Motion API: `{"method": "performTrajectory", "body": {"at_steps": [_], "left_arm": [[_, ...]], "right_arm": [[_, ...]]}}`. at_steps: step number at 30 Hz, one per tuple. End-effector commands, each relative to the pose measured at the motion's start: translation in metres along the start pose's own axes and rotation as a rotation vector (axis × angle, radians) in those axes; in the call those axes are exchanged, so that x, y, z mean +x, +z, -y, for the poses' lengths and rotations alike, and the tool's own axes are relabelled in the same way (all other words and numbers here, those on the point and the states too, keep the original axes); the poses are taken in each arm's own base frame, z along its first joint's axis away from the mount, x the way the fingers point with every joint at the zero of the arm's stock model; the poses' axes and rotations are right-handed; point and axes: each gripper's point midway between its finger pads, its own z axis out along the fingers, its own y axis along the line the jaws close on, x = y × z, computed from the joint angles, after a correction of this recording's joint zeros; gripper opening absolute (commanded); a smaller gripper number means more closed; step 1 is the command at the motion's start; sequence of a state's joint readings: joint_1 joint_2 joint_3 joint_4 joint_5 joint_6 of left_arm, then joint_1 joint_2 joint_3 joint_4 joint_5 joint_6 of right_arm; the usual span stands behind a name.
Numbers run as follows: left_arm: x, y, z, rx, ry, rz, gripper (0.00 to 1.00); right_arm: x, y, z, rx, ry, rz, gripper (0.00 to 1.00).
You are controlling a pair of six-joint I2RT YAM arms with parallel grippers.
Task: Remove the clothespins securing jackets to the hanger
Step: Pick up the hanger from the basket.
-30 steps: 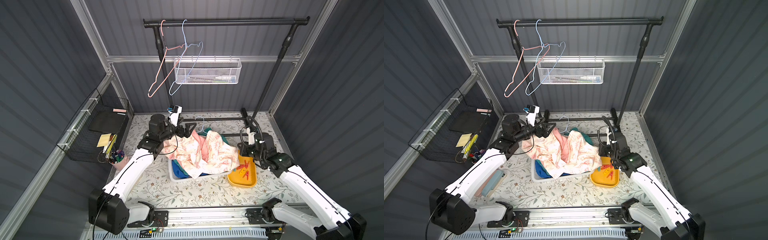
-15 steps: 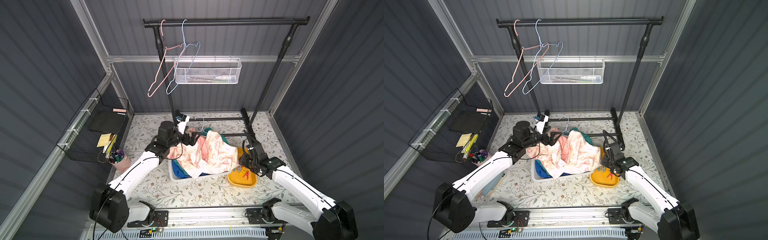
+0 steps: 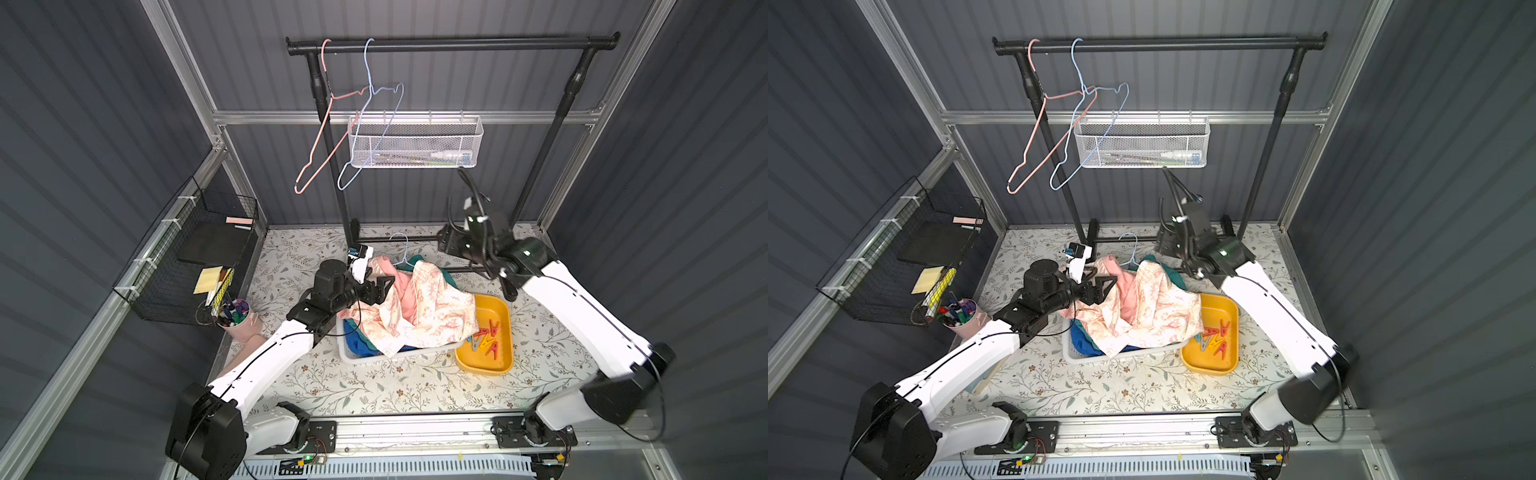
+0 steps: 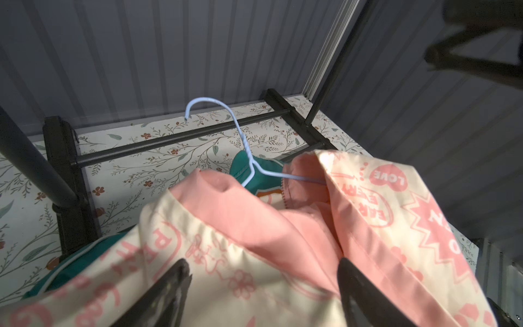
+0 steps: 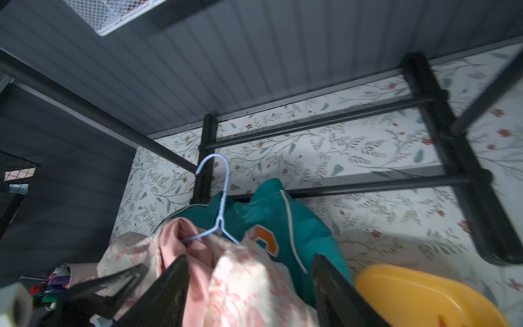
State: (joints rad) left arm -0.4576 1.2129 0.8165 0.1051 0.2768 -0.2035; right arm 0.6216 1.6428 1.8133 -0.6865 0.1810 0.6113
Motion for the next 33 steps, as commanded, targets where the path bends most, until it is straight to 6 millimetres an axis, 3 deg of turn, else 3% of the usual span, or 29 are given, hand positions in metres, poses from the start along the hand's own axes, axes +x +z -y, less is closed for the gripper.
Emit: {"method": "performTrajectory", "body": {"at_steps": [1, 4, 10, 16, 20, 29, 33], "left_arm": [[0.034, 0.006, -0.008, -0.015, -0.065, -0.076, 0.77], [0.040, 0.011, -0.011, -0.025, -0.096, -0.090, 0.75], [0.050, 0.011, -0.014, -0.038, -0.180, -0.070, 0.74], [0.045, 0.006, -0.009, -0.028, -0.207, -0.031, 0.74], [0.045, 0.006, -0.003, -0.019, -0.219, -0.018, 0.74], [0.048, 0.004, 0.017, 0.004, -0.236, -0.004, 0.74], [0.053, 0.000, 0.019, 0.007, -0.235, -0.009, 0.74]], "right_arm": [[0.028, 0.040, -0.015, -0.016, -0.075, -0.158, 0.71], [0.036, 0.070, -0.013, 0.000, -0.079, -0.203, 0.75], [0.051, 0.100, -0.016, -0.043, -0.082, -0.284, 0.75], [0.063, 0.113, -0.005, -0.023, -0.074, -0.356, 0.73], [0.073, 0.122, -0.012, -0.074, -0.075, -0.406, 0.67], [0.107, 0.123, -0.018, -0.097, -0.075, -0.497, 0.53], [0.112, 0.115, -0.022, -0.077, -0.087, -0.488, 0.43]]}}
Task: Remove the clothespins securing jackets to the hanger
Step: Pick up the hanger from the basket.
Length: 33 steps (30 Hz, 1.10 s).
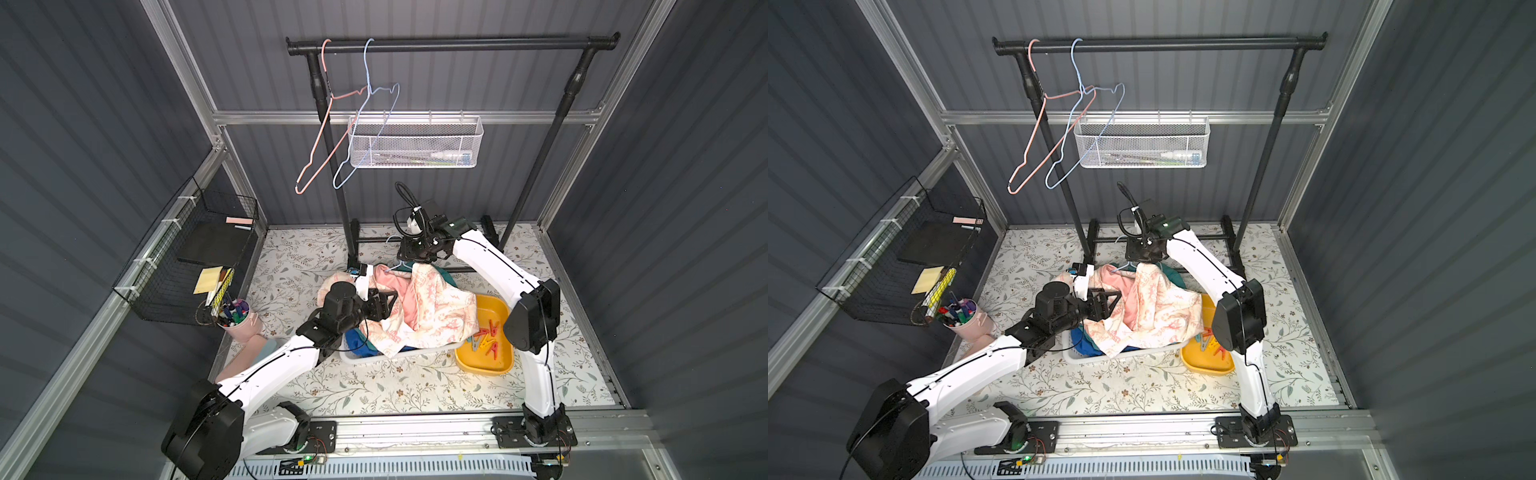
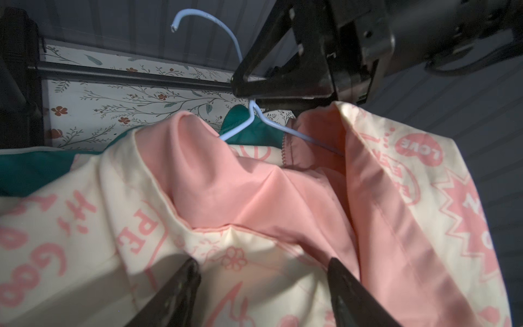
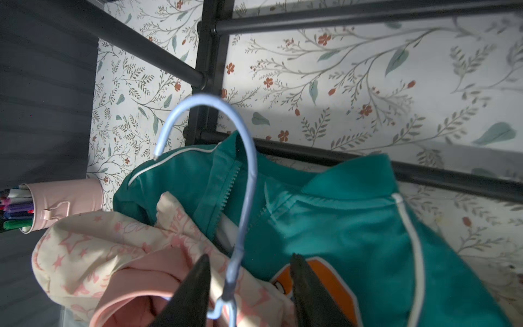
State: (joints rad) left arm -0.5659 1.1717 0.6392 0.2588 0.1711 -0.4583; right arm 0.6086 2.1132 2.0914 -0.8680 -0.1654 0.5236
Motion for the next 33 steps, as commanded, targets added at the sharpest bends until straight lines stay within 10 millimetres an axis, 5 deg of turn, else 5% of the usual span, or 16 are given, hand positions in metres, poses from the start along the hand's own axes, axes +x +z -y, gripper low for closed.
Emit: {"method": "performTrajectory", "body": {"at_steps": [1, 6, 17, 30, 33], "left_arm": [[0.012, -0.003, 0.001, 0.008, -0.017, -0.021, 0.74], [0.008, -0.005, 0.005, 0.015, 0.029, -0.025, 0.75], [0.024, 0.000, 0.005, 0.050, 0.036, -0.058, 0.75], [0.027, -0.004, 0.009, 0.082, 0.034, -0.044, 0.75], [0.030, -0.002, 0.008, 0.085, 0.032, -0.050, 0.75]], "right_arm": [[0.007, -0.011, -0.010, 0.003, -0.019, 0.017, 0.42], [0.012, -0.006, -0.015, 0.010, -0.005, 0.004, 0.31], [-0.001, -0.019, -0.013, 0.109, -0.034, 0.056, 0.52], [0.000, -0.006, -0.013, 0.166, -0.021, 0.025, 0.44], [0.000, -0.003, -0.015, 0.166, -0.025, 0.025, 0.33]]}}
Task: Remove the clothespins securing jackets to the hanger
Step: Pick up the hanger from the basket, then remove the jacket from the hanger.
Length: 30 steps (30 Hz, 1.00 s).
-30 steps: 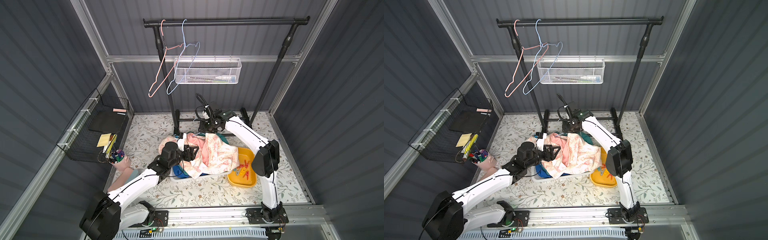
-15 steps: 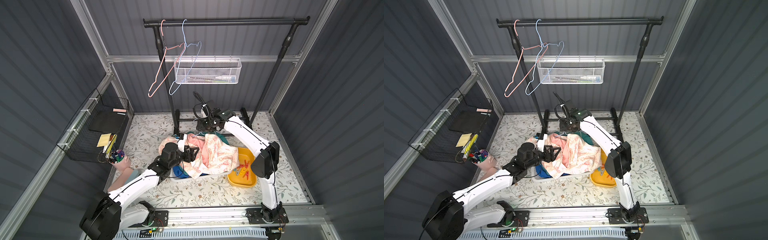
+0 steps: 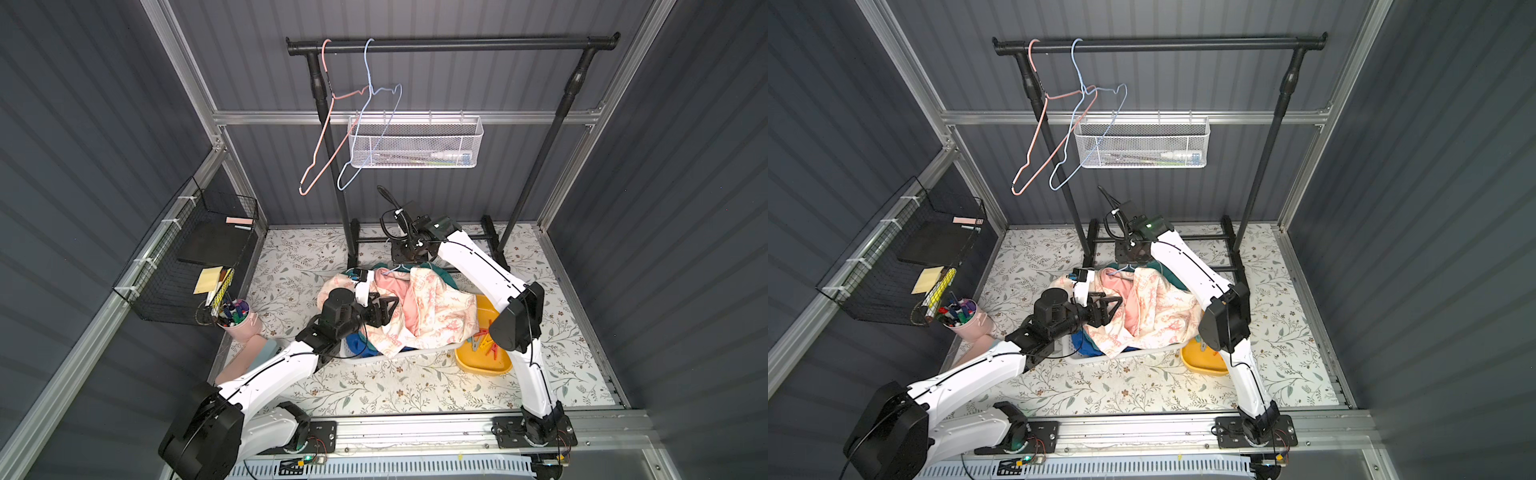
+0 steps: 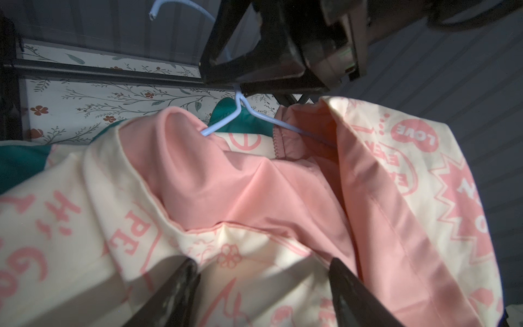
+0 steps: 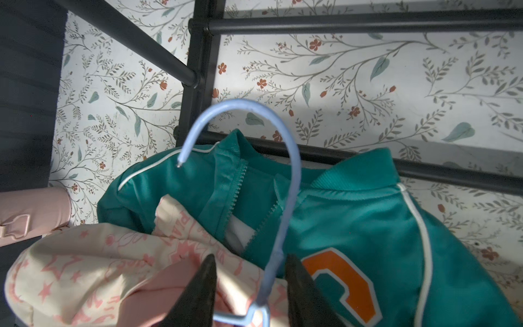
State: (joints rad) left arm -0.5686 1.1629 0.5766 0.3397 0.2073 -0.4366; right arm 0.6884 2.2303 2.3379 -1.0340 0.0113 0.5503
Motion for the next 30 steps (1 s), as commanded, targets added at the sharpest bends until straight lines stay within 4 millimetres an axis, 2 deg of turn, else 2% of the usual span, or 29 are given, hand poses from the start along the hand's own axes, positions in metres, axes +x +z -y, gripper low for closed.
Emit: {"method": "performTrajectory", "body": {"at_steps": [1, 5, 8, 10, 12, 15, 18, 20, 23, 26, 30], "left_arm": [[0.021, 0.000, 0.005, 0.042, 0.002, -0.062, 0.75], [0.020, 0.003, 0.008, 0.057, 0.005, -0.070, 0.76], [0.003, 0.002, 0.016, 0.062, 0.016, -0.057, 0.79], [-0.021, -0.002, 0.027, 0.063, 0.032, -0.033, 0.82], [-0.058, -0.015, 0.041, 0.054, 0.055, 0.030, 0.84], [-0.103, -0.034, 0.054, 0.005, 0.095, 0.095, 0.90], [-0.134, -0.049, 0.049, -0.108, 0.115, 0.125, 0.93], [-0.143, -0.054, 0.037, -0.210, 0.125, 0.119, 0.94], [-0.144, -0.053, 0.019, -0.332, 0.149, 0.067, 0.95], [-0.145, -0.048, 0.016, -0.356, 0.168, 0.040, 0.94], [-0.145, -0.038, 0.015, -0.356, 0.168, 0.010, 0.90]], "right_arm": [[0.004, -0.004, 0.001, 0.030, 0.008, -0.009, 0.30], [0.004, -0.006, 0.001, 0.031, 0.009, -0.010, 0.15], [0.000, -0.016, -0.002, 0.019, 0.008, 0.014, 0.02], [-0.005, -0.026, -0.007, 0.002, 0.006, 0.039, 0.00], [-0.012, -0.041, -0.012, -0.006, -0.014, 0.082, 0.00], [-0.019, -0.065, -0.018, -0.008, -0.046, 0.144, 0.00], [-0.022, -0.089, -0.023, -0.004, -0.080, 0.202, 0.00], [-0.024, -0.102, -0.026, 0.004, -0.104, 0.241, 0.00], [-0.025, -0.123, -0.030, 0.016, -0.140, 0.300, 0.00], [-0.026, -0.141, -0.035, 0.038, -0.184, 0.365, 0.00], [-0.027, -0.148, -0.040, 0.035, -0.219, 0.394, 0.00]]}}
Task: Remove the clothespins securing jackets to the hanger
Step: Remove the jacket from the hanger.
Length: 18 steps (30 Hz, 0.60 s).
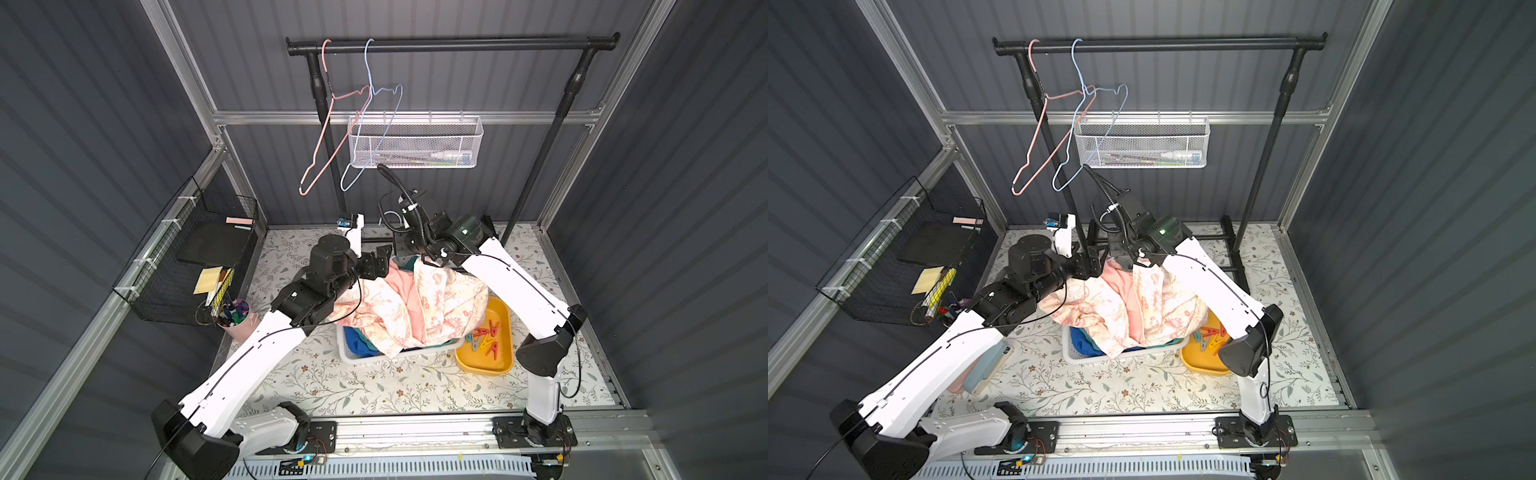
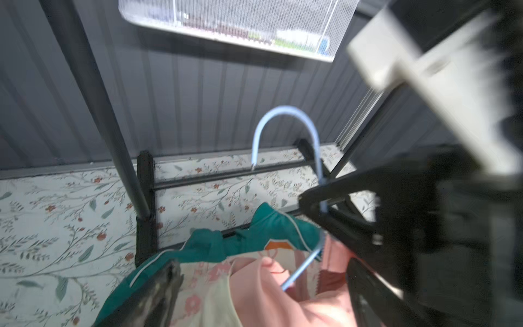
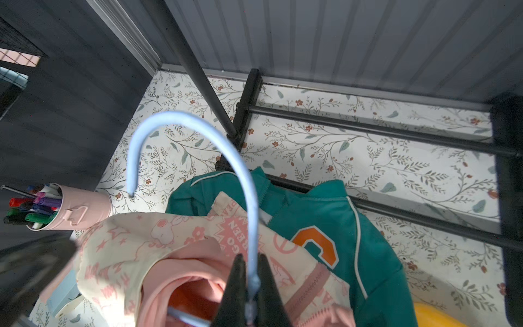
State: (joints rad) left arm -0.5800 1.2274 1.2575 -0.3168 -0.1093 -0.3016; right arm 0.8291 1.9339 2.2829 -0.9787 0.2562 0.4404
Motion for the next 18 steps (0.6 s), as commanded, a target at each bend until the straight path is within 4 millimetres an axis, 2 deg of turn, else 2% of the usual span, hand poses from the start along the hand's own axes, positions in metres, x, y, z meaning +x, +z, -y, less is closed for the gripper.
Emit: {"method": "performTrajectory", "body": {"at_steps": [1, 4, 8, 14, 18], "left_arm": [[0.009, 0.005, -0.007, -0.050, 0.048, -0.063, 0.89], [0.012, 0.015, -0.009, -0.073, 0.057, -0.092, 0.81], [0.016, 0.021, -0.012, -0.094, 0.058, -0.119, 0.61], [0.029, 0.025, -0.009, -0.074, 0.058, -0.164, 0.37], [0.038, 0.027, -0.013, -0.086, 0.060, -0.191, 0.27]], "right_arm": [[-0.008, 0.000, 0.004, 0.043, -0.056, 0.048, 0.00], [-0.008, 0.001, 0.000, 0.037, -0.073, 0.054, 0.00], [-0.010, 0.001, 0.002, 0.050, -0.085, 0.075, 0.00], [-0.017, 0.001, 0.005, 0.066, -0.097, 0.113, 0.00], [-0.020, 0.002, 0.006, 0.073, -0.094, 0.124, 0.00]]}}
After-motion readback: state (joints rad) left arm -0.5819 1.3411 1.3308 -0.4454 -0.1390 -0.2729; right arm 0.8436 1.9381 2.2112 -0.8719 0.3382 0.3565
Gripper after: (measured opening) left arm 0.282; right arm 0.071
